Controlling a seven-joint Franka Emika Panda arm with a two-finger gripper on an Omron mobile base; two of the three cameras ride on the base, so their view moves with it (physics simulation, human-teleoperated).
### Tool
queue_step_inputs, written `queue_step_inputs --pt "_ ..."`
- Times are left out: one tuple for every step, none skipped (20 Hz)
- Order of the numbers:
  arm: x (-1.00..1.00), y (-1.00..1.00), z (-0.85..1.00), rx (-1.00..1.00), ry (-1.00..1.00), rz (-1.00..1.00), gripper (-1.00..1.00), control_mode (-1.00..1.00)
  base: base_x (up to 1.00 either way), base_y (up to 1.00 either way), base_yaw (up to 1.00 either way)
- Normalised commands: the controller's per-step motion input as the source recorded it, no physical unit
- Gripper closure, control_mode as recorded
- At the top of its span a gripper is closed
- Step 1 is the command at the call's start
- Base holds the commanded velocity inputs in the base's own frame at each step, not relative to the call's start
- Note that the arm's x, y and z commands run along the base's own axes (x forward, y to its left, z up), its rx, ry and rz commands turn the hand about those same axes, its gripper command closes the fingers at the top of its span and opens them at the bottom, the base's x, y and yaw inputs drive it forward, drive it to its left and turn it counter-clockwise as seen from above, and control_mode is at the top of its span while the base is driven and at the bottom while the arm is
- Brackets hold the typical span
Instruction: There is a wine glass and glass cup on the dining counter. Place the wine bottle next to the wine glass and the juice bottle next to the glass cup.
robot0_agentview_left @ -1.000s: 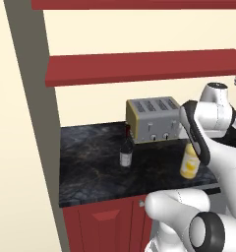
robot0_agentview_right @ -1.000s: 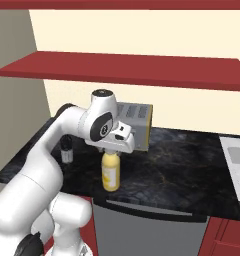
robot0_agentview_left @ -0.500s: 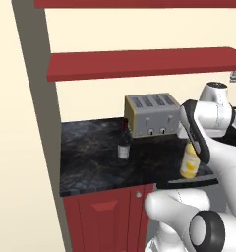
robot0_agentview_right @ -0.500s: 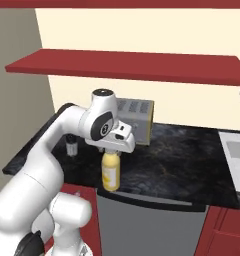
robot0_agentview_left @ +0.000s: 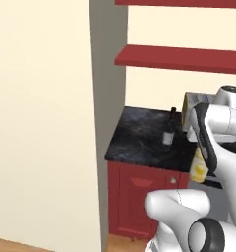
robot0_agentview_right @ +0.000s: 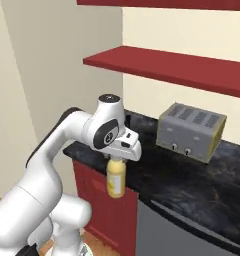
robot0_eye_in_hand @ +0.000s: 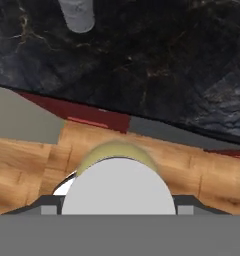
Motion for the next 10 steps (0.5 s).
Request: queue_step_inputs --pt "0.0 0.0 0.0 0.0 0.0 0.0 1.0 1.0 -0.03 0.0 1.0" --pt "0.0 0.0 0.0 0.0 0.0 0.0 1.0 1.0 -0.02 0.0 1.0" --pt "0.0 0.0 0.0 0.0 0.0 0.0 1.0 1.0 -0.01 0.0 1.0" --pt "0.0 0.0 0.0 0.0 0.0 0.0 1.0 1.0 -0.02 0.0 1.0" --pt "0.0 0.0 0.0 0.0 0.0 0.0 1.0 1.0 -0.02 0.0 1.0" --pt "0.0 0.0 0.0 0.0 0.0 0.0 1.0 1.0 -0.02 0.0 1.0" --pt "0.0 0.0 0.0 0.0 0.0 0.0 1.0 1.0 -0.02 0.0 1.0" --pt "0.0 0.0 0.0 0.0 0.0 0.0 1.0 1.0 -0.02 0.0 1.0" --pt "0.0 0.0 0.0 0.0 0.0 0.0 1.0 1.0 -0.02 0.0 1.0" --pt "0.0 0.0 0.0 0.0 0.0 0.0 1.0 1.0 -0.02 0.0 1.0"
